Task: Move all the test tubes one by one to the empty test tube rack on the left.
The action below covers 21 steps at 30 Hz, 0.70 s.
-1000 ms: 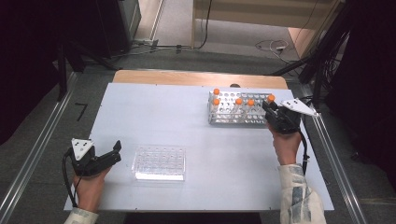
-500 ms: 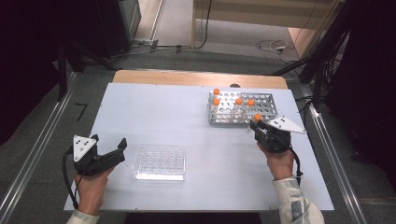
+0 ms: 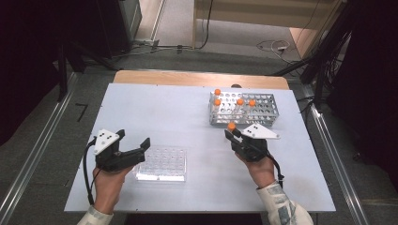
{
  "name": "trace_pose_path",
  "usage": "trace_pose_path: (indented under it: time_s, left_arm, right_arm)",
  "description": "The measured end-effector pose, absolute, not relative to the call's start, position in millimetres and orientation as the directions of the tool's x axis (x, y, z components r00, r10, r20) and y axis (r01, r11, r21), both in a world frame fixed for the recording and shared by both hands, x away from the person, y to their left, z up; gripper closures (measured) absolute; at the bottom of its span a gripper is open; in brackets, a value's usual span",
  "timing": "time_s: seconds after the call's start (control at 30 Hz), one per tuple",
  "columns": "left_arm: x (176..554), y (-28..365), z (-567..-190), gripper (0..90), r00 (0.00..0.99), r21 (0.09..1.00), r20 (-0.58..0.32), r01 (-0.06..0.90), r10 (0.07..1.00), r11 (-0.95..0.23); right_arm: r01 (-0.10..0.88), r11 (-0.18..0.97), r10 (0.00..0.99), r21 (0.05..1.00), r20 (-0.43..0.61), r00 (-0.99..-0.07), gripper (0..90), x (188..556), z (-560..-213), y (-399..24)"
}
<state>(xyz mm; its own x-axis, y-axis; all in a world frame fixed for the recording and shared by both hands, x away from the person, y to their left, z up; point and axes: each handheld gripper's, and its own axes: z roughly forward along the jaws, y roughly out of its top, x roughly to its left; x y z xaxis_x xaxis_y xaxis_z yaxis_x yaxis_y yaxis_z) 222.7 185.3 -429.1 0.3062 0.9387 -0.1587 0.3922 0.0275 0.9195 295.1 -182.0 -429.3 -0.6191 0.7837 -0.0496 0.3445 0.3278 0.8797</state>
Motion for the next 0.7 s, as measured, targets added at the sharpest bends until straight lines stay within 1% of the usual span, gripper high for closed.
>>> trace_pose_path:
  time_s: [0.13,0.17,0.2,0.37,0.57,0.6,0.63,0.7]
  left_arm:
    - [224.9,169.8,-426.6,9.1,0.348,0.922,-0.145,0.387,0.926,-0.001]
    - [227.4,160.8,-425.3,9.1,0.381,0.919,-0.141,0.393,0.914,-0.021]
    - [228.3,156.2,-424.8,9.2,0.393,0.92,-0.138,0.392,0.909,-0.029]
    - [230.9,141.3,-422.8,11.8,0.416,0.925,-0.119,0.377,0.901,-0.052]
    - [233.3,118.5,-419.2,14.2,0.474,0.928,-0.107,0.362,0.874,-0.083]
    - [233.7,109.5,-418.6,15.0,0.502,0.928,-0.103,0.358,0.859,-0.098]
    - [233.7,109.5,-418.6,15.8,0.502,0.928,-0.103,0.358,0.859,-0.098]
    - [234.0,96.1,-418.7,17.3,0.551,0.932,-0.102,0.344,0.828,-0.114]
  right_arm:
    - [0.349,0.342,0.764,0.872,-0.042,-0.644,71.8,291.8,-432.9,-172.1]
    - [0.35,0.346,0.758,0.87,-0.039,-0.651,71.8,291.4,-434.5,-169.8]
    - [0.351,0.353,0.754,0.867,-0.041,-0.656,71.8,290.5,-435.8,-167.3]
    - [0.35,0.374,0.734,0.859,-0.043,-0.678,71.8,287.5,-440.0,-158.6]
    - [0.335,0.399,0.704,0.853,-0.051,-0.708,71.8,282.1,-441.8,-150.2]
    - [0.332,0.405,0.698,0.852,-0.054,-0.714,71.8,281.1,-442.1,-148.4]
    - [0.327,0.413,0.692,0.85,-0.059,-0.719,71.8,279.9,-442.3,-146.8]
    - [0.317,0.422,0.681,0.849,-0.066,-0.73,71.8,277.8,-443.0,-143.2]
